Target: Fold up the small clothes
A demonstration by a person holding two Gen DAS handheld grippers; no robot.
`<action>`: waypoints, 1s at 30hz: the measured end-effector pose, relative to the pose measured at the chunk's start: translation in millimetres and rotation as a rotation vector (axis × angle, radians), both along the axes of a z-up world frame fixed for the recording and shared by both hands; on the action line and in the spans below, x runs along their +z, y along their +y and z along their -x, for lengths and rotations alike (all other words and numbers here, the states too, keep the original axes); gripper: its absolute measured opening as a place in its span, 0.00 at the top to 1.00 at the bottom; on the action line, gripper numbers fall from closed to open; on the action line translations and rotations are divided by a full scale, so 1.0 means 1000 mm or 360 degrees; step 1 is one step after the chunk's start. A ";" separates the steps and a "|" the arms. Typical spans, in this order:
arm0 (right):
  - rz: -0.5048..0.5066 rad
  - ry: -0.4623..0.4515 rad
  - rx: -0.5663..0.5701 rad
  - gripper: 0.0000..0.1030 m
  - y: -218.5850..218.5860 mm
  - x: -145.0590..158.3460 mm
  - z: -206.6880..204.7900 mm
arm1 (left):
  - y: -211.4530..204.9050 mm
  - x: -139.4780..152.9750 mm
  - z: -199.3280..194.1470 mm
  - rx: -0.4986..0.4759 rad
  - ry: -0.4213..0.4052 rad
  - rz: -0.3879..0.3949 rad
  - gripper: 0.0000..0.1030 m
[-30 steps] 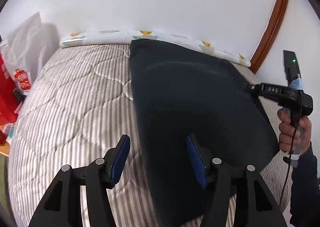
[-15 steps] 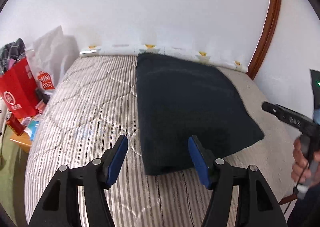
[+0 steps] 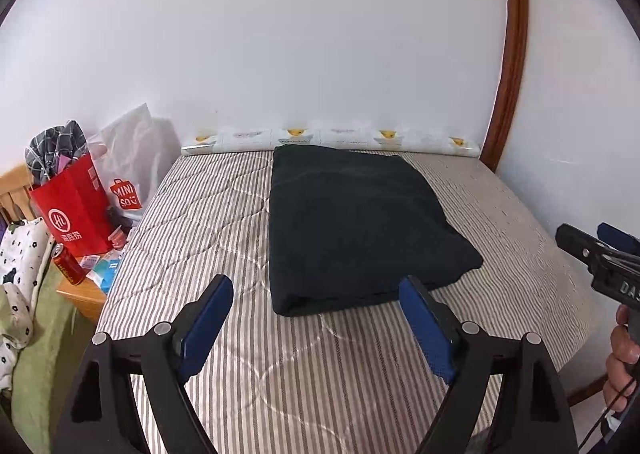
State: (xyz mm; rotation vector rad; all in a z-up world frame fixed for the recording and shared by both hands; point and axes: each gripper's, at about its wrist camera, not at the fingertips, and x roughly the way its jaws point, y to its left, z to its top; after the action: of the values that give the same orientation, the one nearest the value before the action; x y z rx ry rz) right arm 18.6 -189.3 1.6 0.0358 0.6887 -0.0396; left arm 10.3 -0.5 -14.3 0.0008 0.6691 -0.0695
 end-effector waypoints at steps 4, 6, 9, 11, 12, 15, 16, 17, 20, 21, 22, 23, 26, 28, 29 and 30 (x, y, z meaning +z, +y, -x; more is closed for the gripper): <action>0.0031 -0.0057 -0.0044 0.00 0.000 0.011 0.022 | -0.003 0.005 0.012 -0.0001 -0.0025 0.0003 0.18; 0.0026 -0.0072 -0.0059 0.00 0.000 0.014 0.029 | -0.004 0.007 0.017 -0.0008 -0.0041 0.0000 0.18; 0.0008 -0.0080 -0.0048 0.00 0.001 0.015 0.037 | -0.005 0.008 0.021 0.0004 -0.0056 0.0000 0.18; 0.0039 -0.0074 -0.0062 0.00 0.003 0.014 0.040 | -0.005 0.008 0.022 0.0019 -0.0056 0.0014 0.17; 0.0057 -0.0075 -0.0070 0.00 0.005 0.013 0.040 | -0.004 0.008 0.022 0.0035 -0.0054 0.0011 0.17; 0.0063 -0.0068 -0.0060 0.00 0.007 0.010 0.042 | -0.008 0.008 0.024 0.0020 -0.0058 -0.0003 0.17; 0.0063 -0.0061 -0.0061 0.00 0.008 0.009 0.042 | -0.008 0.008 0.024 0.0024 -0.0057 -0.0009 0.17; 0.0065 -0.0059 -0.0066 0.00 0.007 0.009 0.043 | -0.008 0.008 0.025 0.0026 -0.0060 -0.0009 0.17; 0.0077 -0.0051 -0.0083 0.00 0.008 0.008 0.043 | -0.008 0.008 0.027 0.0023 -0.0058 -0.0003 0.17; 0.0076 -0.0053 -0.0084 0.00 0.008 0.008 0.044 | -0.009 0.007 0.026 0.0022 -0.0056 -0.0004 0.17; 0.0072 -0.0055 -0.0083 0.00 0.008 0.008 0.044 | -0.009 0.007 0.026 0.0024 -0.0057 -0.0005 0.17; 0.0066 -0.0057 -0.0083 0.00 0.009 0.008 0.045 | -0.009 0.007 0.026 0.0037 -0.0056 -0.0012 0.17; 0.0052 -0.0059 -0.0084 0.00 0.009 0.008 0.047 | -0.009 0.006 0.025 0.0037 -0.0046 -0.0011 0.17; 0.0052 -0.0063 -0.0078 0.00 0.009 0.008 0.049 | -0.010 0.006 0.026 0.0035 -0.0043 -0.0007 0.17; 0.0056 -0.0063 -0.0080 0.00 0.009 0.007 0.049 | -0.010 0.006 0.027 0.0035 -0.0046 -0.0010 0.17; 0.0060 -0.0063 -0.0085 0.00 0.010 0.007 0.050 | -0.010 0.006 0.027 0.0037 -0.0050 -0.0018 0.17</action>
State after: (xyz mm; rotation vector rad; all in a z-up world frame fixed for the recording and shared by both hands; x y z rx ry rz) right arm -31.0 -179.5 8.8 0.0187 0.6470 -0.1028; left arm -16.8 -10.4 -8.1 0.0049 0.6377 -0.0431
